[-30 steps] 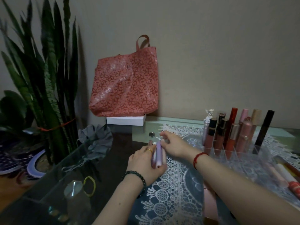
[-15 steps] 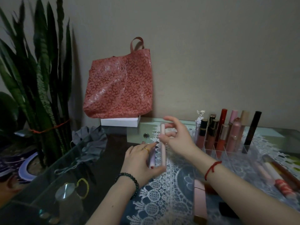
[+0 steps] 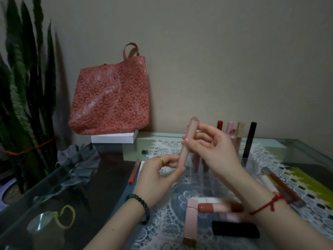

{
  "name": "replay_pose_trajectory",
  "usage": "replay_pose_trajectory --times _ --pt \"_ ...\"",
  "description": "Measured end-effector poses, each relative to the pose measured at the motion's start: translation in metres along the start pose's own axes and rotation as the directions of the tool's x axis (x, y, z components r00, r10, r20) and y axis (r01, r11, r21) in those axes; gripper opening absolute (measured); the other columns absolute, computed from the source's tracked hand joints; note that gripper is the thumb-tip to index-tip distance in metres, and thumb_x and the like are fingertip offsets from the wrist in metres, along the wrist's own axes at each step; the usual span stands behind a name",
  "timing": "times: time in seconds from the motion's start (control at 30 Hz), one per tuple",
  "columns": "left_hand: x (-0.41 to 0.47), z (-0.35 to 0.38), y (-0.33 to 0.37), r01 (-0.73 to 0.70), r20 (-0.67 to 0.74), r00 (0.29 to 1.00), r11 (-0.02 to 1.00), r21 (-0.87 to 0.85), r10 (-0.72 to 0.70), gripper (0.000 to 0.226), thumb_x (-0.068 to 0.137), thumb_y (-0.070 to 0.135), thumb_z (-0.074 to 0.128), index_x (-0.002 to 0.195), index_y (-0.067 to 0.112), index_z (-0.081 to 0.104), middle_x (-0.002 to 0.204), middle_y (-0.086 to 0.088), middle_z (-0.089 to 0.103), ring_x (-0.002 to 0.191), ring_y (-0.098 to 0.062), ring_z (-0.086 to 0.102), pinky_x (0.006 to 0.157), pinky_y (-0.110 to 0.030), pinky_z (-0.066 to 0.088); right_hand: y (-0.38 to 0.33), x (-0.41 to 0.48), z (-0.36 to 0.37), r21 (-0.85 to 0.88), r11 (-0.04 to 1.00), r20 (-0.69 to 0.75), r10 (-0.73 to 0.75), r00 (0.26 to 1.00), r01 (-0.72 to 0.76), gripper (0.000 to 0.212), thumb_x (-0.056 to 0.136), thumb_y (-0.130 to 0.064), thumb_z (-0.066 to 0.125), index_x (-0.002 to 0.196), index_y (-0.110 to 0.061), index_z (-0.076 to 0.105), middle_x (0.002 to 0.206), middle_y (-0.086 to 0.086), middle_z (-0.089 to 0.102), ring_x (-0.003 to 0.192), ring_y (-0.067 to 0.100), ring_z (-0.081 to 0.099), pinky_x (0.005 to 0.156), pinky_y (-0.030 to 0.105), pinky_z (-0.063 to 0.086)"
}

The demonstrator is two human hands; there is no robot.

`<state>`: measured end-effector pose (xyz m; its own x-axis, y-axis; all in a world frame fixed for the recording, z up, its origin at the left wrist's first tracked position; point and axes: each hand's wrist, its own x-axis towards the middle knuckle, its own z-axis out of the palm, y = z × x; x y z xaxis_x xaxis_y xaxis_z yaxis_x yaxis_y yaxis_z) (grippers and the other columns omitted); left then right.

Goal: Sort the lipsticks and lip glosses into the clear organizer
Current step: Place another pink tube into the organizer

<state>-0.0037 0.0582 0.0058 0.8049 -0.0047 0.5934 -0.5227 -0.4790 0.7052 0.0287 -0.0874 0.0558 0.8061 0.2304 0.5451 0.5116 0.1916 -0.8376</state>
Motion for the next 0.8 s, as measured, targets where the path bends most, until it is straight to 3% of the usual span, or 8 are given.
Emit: replay_pose_trajectory --times 0.1,0.23,0.37,0.57,0.8 --pt "0.006 0.015 0.010 -0.055 0.001 0.998 0.998 -0.010 0.055 0.031 0.075 0.015 0.070 0.083 0.044 0.063 0.085 0.032 0.065 0.078 0.009 0.061 0.072 -0.003 0.042 0.000 -0.006 -0.015 -0.103 0.994 -0.017 -0.026 1.000 0.024 0.031 0.070 -0.001 0.071 0.090 -0.024 0.063 0.080 -0.002 0.070 0.073 0.009 0.067 0.066 0.017 0.053" --pt "0.013 0.035 0.018 -0.087 -0.008 0.996 0.996 -0.022 0.086 0.029 0.074 0.023 0.070 0.084 0.049 0.063 0.087 0.029 0.067 0.085 0.007 0.061 0.078 -0.009 0.045 -0.001 -0.012 -0.037 -0.145 0.988 -0.117 -0.073 0.990 0.056 0.031 0.069 -0.001 0.072 0.082 -0.028 0.064 0.073 -0.011 0.070 0.068 0.003 0.066 0.063 0.012 0.051" --pt "0.009 0.048 0.007 -0.007 -0.058 0.998 0.999 0.038 0.009 0.029 0.073 0.040 0.065 0.101 0.043 0.058 0.104 0.024 0.062 0.102 0.009 0.052 0.091 -0.017 0.041 -0.006 -0.012 -0.067 -0.153 0.987 -0.262 -0.096 0.960 0.057 0.033 0.068 -0.006 0.071 0.086 -0.032 0.061 0.078 -0.021 0.070 0.073 -0.002 0.066 0.063 0.007 0.049" --pt "0.003 0.050 -0.013 0.162 -0.034 0.987 0.984 0.071 -0.160 0.055 0.073 0.045 0.063 0.124 0.036 0.043 0.116 0.026 0.046 0.102 0.015 0.040 0.089 -0.013 0.030 0.002 -0.009 -0.113 -0.240 0.971 -0.423 -0.120 0.898 0.017 0.033 0.071 -0.008 0.070 0.088 -0.035 0.062 0.075 -0.021 0.070 0.076 -0.002 0.066 0.068 0.013 0.053" --pt "0.001 0.056 -0.023 0.257 0.088 0.959 0.958 0.126 -0.269 0.064 0.074 0.045 0.063 0.131 0.032 0.037 0.111 0.021 0.046 0.103 0.005 0.042 0.089 -0.017 0.033 0.027 -0.013 -0.125 -0.379 0.923 -0.393 -0.103 0.914 -0.059 0.037 0.073 -0.004 0.070 0.105 -0.022 0.061 0.084 -0.013 0.065 0.070 -0.008 0.061 0.064 0.006 0.048"
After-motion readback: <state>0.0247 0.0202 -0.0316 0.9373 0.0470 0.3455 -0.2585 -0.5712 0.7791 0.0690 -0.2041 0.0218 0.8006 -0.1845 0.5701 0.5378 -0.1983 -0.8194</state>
